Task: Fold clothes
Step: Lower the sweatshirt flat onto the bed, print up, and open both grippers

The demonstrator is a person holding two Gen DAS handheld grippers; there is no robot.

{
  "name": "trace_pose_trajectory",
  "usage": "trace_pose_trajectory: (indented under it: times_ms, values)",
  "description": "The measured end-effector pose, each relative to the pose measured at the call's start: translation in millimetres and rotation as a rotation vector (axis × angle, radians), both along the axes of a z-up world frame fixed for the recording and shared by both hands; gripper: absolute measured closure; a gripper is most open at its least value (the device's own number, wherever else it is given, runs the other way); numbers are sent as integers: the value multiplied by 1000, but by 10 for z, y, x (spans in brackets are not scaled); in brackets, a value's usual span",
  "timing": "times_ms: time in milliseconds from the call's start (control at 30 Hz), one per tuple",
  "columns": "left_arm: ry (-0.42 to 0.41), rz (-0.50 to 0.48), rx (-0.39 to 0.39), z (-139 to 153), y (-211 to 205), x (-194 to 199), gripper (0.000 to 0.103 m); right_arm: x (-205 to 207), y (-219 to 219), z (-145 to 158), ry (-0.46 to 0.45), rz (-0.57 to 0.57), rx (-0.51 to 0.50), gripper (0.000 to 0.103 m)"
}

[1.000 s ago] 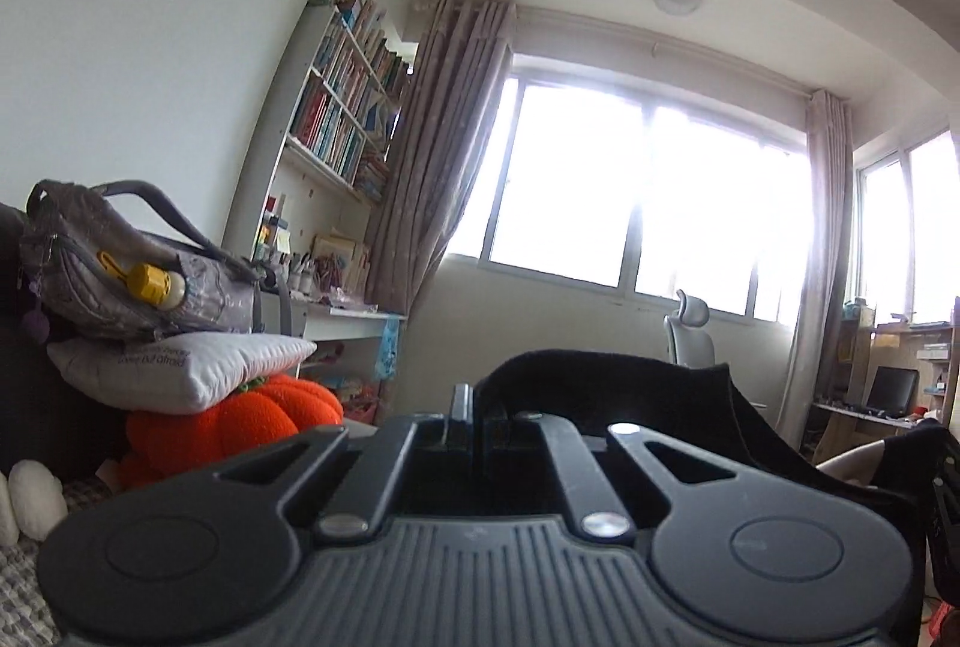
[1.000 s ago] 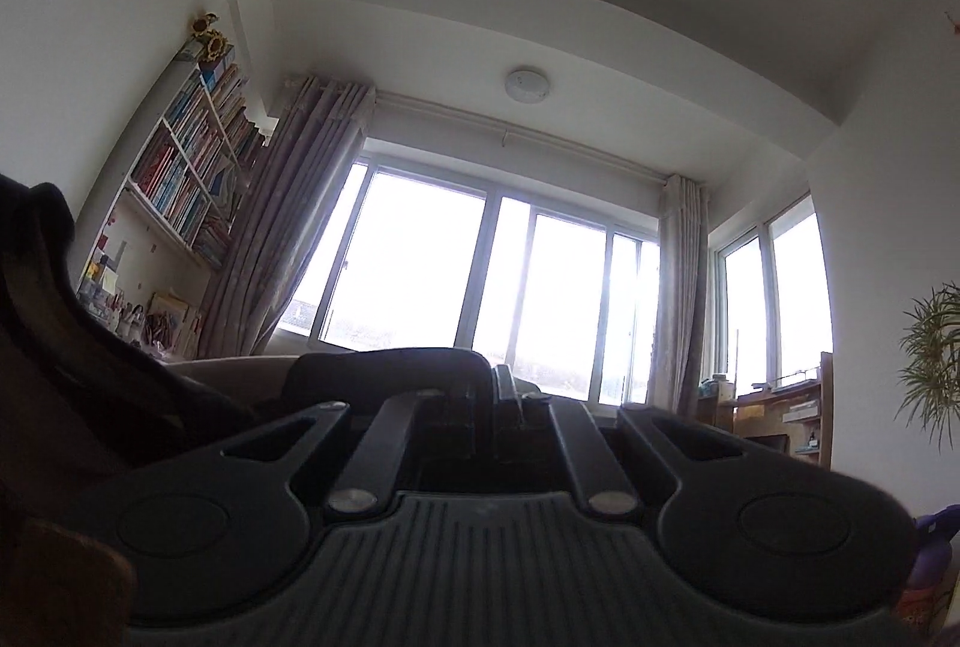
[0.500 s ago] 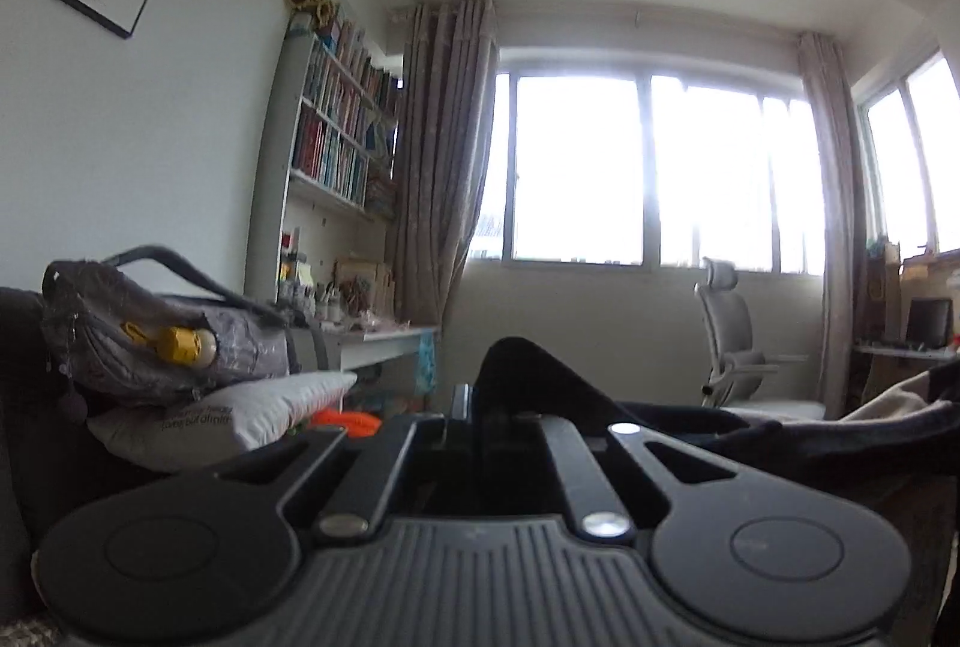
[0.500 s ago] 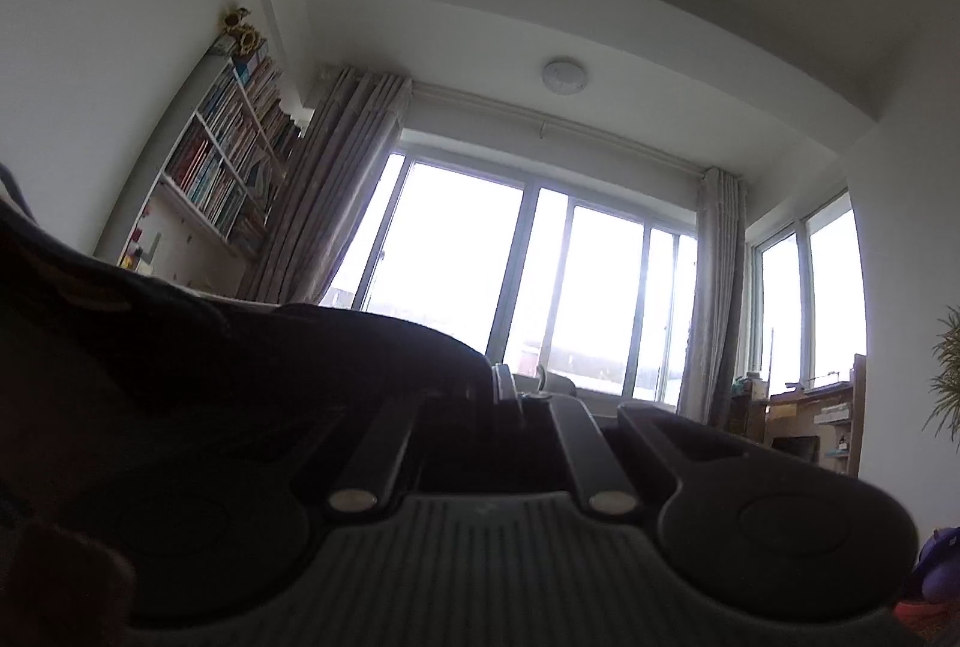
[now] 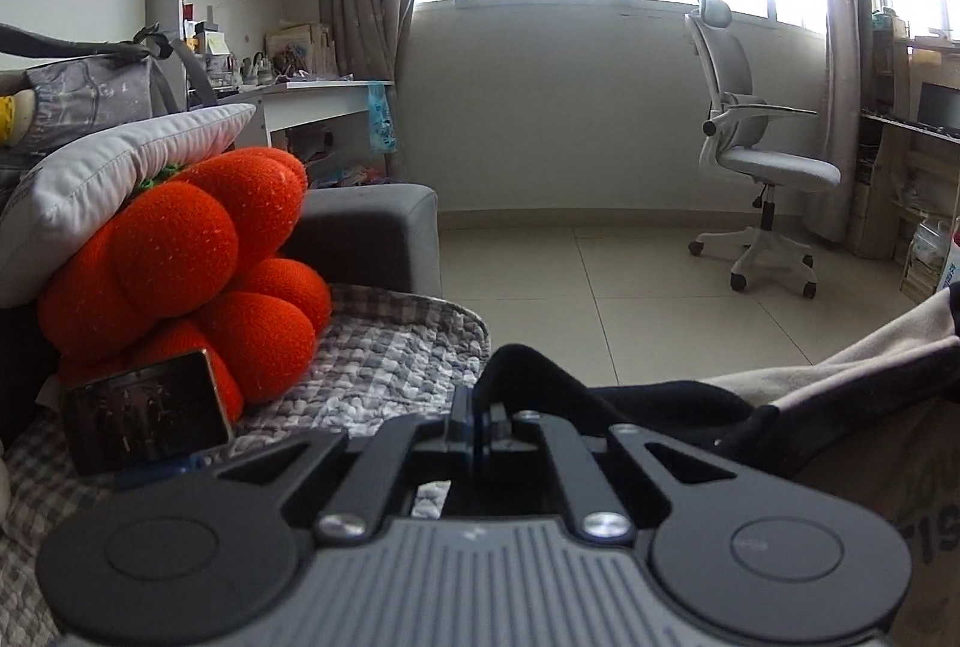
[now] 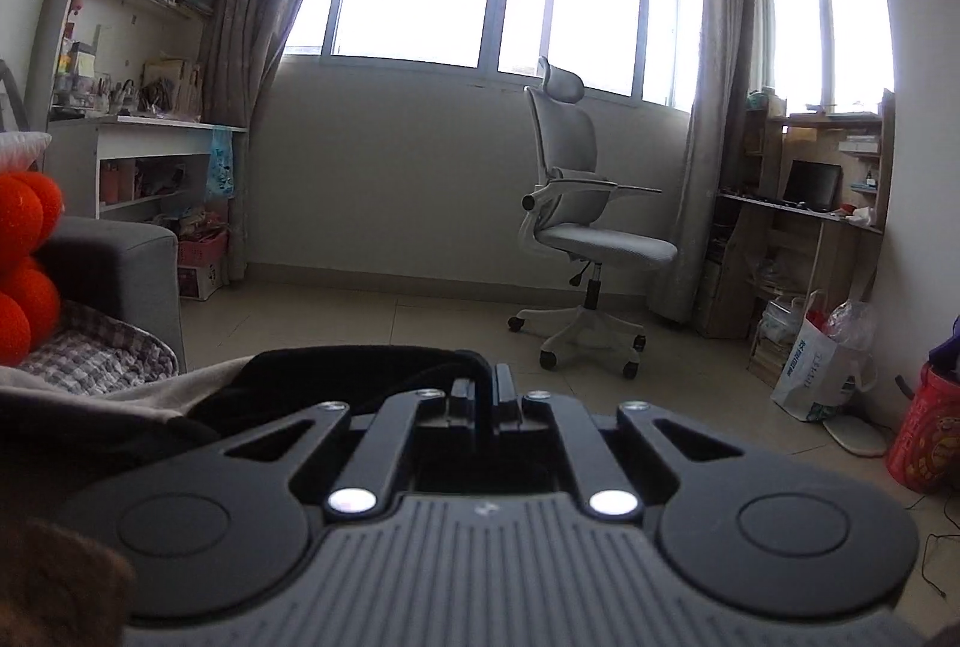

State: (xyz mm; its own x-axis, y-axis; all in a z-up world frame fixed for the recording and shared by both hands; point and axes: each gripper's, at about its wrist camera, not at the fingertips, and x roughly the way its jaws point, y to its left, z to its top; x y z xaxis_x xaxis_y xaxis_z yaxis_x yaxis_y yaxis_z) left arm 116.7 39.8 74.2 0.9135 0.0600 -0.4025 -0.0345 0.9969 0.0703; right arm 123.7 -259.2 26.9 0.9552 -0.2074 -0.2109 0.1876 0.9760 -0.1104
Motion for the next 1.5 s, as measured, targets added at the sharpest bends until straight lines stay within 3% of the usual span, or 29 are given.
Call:
trace_pose_trajectory:
  times_ms: [133, 233, 333, 400, 433, 500, 533, 567, 633, 733, 800, 933, 1000, 1133, 1267, 1333, 1500]
  values:
    - [-39, -29, 28, 15, -221, 144, 101, 24, -58, 52, -8, -78, -10, 98]
    - [26, -26, 53, -218, -314, 330, 101, 122, -47, -114, 86, -60, -46, 98]
    - [109, -28, 19, -476, -294, 484, 100, 280, -45, -422, 216, -20, -26, 98]
    - [140, -37, -2, -551, -252, 540, 95, 311, -21, -445, 224, 2, -33, 98]
    - [147, -39, -10, -562, -234, 558, 91, 325, -9, -452, 226, 13, -38, 98]
    - [146, -28, -17, -564, -190, 568, 61, 337, 4, -409, 221, 24, -41, 97]
    - [145, -22, -19, -564, -168, 570, 40, 370, -8, -421, 234, 25, -34, 97]
    - [144, -16, -21, -563, -145, 573, 35, 404, -21, -433, 247, 26, -26, 95]
    - [152, -8, -27, -579, -88, 565, 34, 469, -51, -474, 282, 30, -13, 92]
    - [167, 2, -37, -607, 0, 551, 20, 530, -129, -519, 324, 27, 18, 91]
    - [170, 4, -45, -612, 54, 535, 19, 533, -210, -507, 327, 14, 53, 90]
    - [171, 9, -103, -569, 145, 487, 18, 525, -399, -465, 353, -38, 180, 73]
    - [167, -3, -100, -542, 131, 459, 17, 533, -425, -476, 397, -23, 201, 70]
    - [176, 11, -42, -528, 76, 440, 14, 460, -312, -440, 380, -10, 77, 70]
    - [130, 89, 21, -472, 80, 408, 14, 344, -184, -315, 353, 96, 24, 70]
    - [122, 86, 20, -436, 73, 385, 14, 282, -65, -289, 382, 231, 0, 70]
    - [181, -28, -7, -458, -85, 320, 14, 344, 197, -475, 557, 456, 35, 70]
